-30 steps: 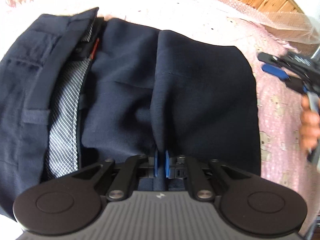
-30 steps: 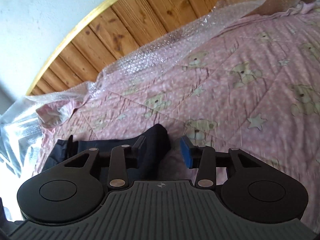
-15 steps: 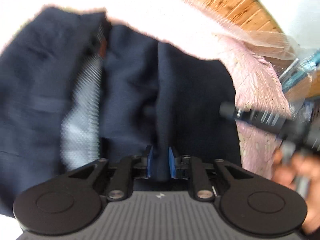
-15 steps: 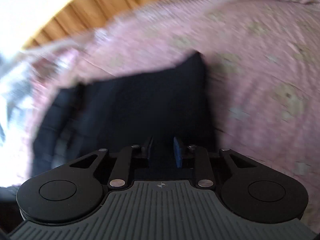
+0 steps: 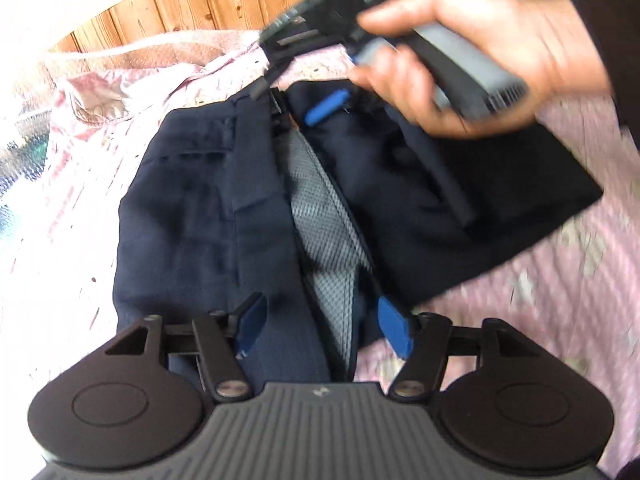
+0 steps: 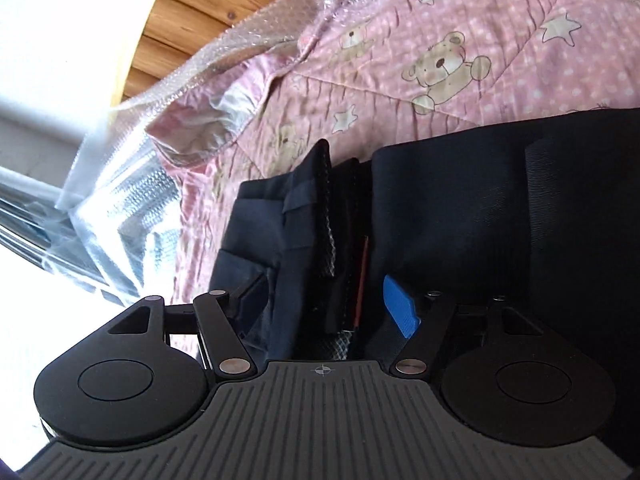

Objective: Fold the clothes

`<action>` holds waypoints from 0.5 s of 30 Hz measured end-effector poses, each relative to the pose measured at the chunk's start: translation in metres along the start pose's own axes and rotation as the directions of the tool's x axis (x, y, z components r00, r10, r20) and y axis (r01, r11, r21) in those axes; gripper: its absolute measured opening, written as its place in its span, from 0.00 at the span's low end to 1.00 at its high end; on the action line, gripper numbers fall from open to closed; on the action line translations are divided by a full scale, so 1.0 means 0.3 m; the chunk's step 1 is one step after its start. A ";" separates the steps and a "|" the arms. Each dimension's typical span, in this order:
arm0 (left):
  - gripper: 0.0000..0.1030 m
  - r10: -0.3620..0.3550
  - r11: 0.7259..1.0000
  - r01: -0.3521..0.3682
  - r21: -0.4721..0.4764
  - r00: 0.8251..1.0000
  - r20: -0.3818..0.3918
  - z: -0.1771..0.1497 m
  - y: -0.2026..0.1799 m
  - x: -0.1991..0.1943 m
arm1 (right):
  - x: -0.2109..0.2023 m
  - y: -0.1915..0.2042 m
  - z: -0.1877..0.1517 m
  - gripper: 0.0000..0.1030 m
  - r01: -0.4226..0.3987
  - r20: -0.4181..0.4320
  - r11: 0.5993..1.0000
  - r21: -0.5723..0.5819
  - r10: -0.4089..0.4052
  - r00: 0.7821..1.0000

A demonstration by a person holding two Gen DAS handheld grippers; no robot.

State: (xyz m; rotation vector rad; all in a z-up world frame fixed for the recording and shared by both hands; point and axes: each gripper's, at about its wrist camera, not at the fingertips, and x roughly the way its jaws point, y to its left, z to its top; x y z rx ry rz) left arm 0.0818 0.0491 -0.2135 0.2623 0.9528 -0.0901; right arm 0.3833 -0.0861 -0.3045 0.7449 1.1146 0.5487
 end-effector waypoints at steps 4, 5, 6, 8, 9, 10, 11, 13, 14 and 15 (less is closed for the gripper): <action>0.61 0.044 0.999 -0.044 -0.020 0.999 -0.001 -0.013 -0.002 0.015 | 0.037 0.026 0.004 0.64 -0.043 -0.054 0.999 -0.030 0.041 0.998; 0.55 0.040 0.999 -0.040 -0.031 0.999 -0.001 -0.005 0.002 0.015 | 0.041 0.023 0.008 0.62 -0.036 -0.043 0.999 -0.033 0.035 0.998; 0.50 0.035 0.998 -0.035 -0.042 0.999 0.000 0.003 0.006 0.015 | 0.047 0.017 0.015 0.58 -0.036 -0.033 0.999 -0.015 0.036 0.999; 0.32 0.027 0.998 -0.027 -0.064 1.000 0.001 0.019 0.014 0.014 | 0.062 0.019 0.021 0.44 -0.031 -0.027 0.999 -0.010 0.031 0.999; 0.29 0.023 0.997 -0.022 -0.075 1.000 0.001 0.027 0.017 0.014 | 0.072 0.031 0.020 0.21 -0.037 -0.038 0.999 -0.028 0.036 0.999; 0.20 0.018 0.996 -0.018 -0.086 1.000 0.002 0.035 0.021 0.013 | 0.081 0.044 0.019 0.15 -0.043 -0.050 0.998 -0.047 0.041 0.998; 0.16 0.014 0.995 -0.014 -0.097 1.000 0.003 0.043 0.025 0.013 | 0.089 0.057 0.018 0.13 -0.050 -0.059 0.997 -0.064 0.046 0.997; 0.12 0.006 0.993 -0.005 -0.119 1.000 0.004 0.059 0.033 0.012 | 0.077 0.080 0.023 0.12 -0.062 -0.049 0.995 -0.080 0.058 0.997; 0.11 0.002 0.992 -0.001 -0.130 1.000 0.005 0.067 0.037 0.012 | 0.072 0.090 0.025 0.12 -0.068 -0.046 0.994 -0.087 0.064 0.997; 0.11 -0.003 0.990 0.004 -0.141 1.000 0.006 0.074 0.040 0.011 | 0.078 0.087 0.030 0.19 -0.068 -0.050 0.994 -0.084 0.064 0.997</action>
